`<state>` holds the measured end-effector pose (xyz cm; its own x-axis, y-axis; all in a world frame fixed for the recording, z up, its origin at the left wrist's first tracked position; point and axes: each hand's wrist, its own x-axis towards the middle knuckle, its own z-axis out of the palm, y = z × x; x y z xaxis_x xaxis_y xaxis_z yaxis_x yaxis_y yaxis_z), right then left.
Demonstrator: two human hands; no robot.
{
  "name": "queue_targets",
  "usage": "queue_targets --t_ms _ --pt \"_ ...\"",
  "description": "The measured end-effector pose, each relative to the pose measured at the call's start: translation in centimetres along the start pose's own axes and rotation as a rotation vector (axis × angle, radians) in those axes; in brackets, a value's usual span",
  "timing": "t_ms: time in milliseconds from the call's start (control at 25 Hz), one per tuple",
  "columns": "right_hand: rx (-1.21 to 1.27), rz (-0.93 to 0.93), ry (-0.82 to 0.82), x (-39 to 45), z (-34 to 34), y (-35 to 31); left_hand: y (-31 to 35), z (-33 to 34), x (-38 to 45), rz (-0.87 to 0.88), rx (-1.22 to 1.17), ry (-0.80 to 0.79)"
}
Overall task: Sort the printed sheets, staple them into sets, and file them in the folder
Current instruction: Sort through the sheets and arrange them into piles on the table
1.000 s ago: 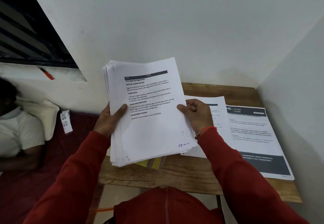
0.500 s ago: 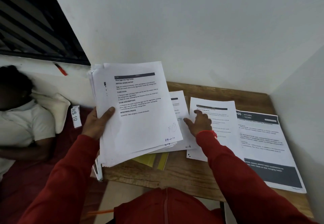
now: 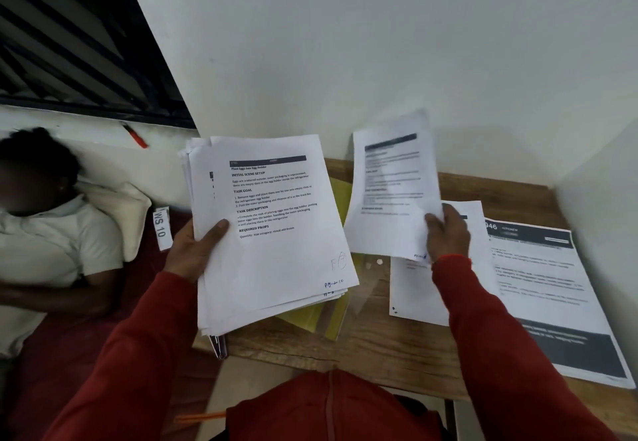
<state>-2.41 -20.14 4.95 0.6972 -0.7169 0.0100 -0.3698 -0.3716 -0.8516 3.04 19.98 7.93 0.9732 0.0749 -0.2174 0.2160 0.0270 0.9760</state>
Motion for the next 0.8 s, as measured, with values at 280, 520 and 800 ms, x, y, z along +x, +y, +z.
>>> queue_targets --t_ms 280,520,800 --pt "0.581 0.221 -0.242 -2.8 -3.1 -5.1 0.7 2.5 0.3 0.046 0.020 -0.044" --pt "0.261 0.121 -0.374 -7.1 0.1 -5.6 0.1 6.2 -0.9 0.030 -0.067 -0.100" --pt "0.336 0.171 -0.327 -5.3 -0.2 -3.6 -0.4 7.1 -1.6 -0.026 -0.117 -0.132"
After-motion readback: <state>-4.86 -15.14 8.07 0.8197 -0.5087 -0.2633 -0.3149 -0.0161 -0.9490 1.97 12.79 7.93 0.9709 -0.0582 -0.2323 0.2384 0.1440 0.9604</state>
